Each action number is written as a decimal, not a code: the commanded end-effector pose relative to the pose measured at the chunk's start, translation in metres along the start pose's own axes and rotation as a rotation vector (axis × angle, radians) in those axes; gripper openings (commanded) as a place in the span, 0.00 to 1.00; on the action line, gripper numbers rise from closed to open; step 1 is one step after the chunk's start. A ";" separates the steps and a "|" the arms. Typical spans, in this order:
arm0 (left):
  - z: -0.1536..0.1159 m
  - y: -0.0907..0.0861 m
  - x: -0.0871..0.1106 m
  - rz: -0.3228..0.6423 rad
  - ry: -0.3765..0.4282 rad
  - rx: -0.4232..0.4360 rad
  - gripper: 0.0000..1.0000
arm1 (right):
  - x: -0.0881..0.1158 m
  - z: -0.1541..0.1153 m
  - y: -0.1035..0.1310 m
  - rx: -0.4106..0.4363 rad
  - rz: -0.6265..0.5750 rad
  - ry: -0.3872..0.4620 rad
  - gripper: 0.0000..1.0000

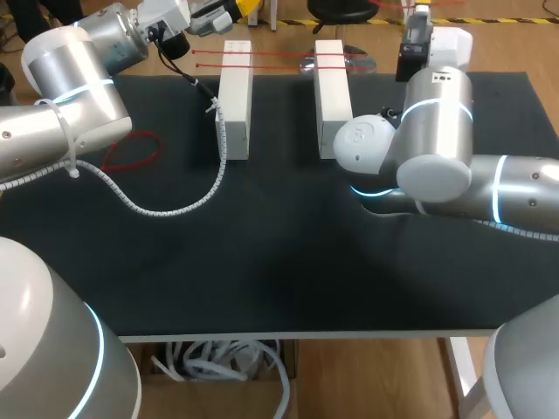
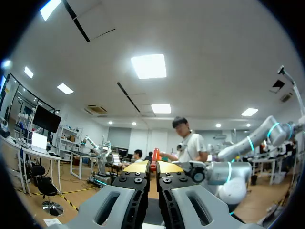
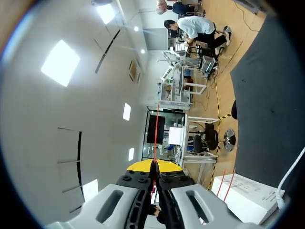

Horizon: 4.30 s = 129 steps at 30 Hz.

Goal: Grab the tape and strap the tape.

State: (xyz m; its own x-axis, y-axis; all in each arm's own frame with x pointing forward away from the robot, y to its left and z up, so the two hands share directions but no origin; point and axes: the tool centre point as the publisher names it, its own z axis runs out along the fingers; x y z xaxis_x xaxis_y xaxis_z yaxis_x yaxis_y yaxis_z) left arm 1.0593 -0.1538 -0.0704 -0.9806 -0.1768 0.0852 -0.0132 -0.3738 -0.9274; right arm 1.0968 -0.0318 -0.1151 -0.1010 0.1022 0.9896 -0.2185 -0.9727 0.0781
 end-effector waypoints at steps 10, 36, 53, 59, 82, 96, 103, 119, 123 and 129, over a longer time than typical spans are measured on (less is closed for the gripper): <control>-0.001 0.000 0.000 0.032 -0.002 -0.038 0.00 | -0.003 -0.008 -0.008 0.018 -0.023 -0.013 0.00; 0.010 -0.027 -0.005 0.694 0.175 -0.966 0.00 | -0.012 -0.023 -0.007 0.028 -0.101 -0.021 0.00; -0.007 -0.014 0.003 0.525 0.394 -1.482 0.00 | -0.012 -0.028 -0.009 0.021 -0.156 -0.002 0.00; -0.014 -0.012 0.004 0.398 0.407 -1.575 0.00 | -0.012 -0.029 -0.011 0.025 -0.167 0.003 0.00; -0.015 -0.003 0.014 0.300 0.446 -1.562 0.00 | -0.022 -0.036 -0.045 0.115 -0.279 0.039 0.00; 0.000 -0.012 0.017 0.401 0.494 -1.689 0.00 | -0.024 -0.046 -0.063 0.121 -0.389 0.078 0.00; 0.018 -0.015 0.023 0.399 0.586 -1.722 0.00 | -0.023 -0.047 -0.058 0.100 -0.400 0.081 0.00; 0.043 -0.022 0.037 0.399 0.700 -1.897 0.00 | -0.022 -0.043 -0.051 0.093 -0.391 0.095 0.00; 0.046 -0.009 0.039 0.386 0.768 -1.958 0.00 | -0.021 -0.042 -0.050 0.095 -0.390 0.098 0.00; 0.040 0.001 0.037 0.302 0.742 -1.954 0.00 | -0.019 -0.040 -0.051 0.107 -0.404 0.116 0.00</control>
State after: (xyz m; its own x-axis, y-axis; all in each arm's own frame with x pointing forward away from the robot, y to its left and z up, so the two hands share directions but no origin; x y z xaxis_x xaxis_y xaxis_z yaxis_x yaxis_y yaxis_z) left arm 1.0252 -0.1928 -0.0547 -0.8739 0.4729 0.1129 0.4745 0.8802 -0.0138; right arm 1.0700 0.0274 -0.1445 -0.1335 0.4910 0.8609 -0.1687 -0.8673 0.4684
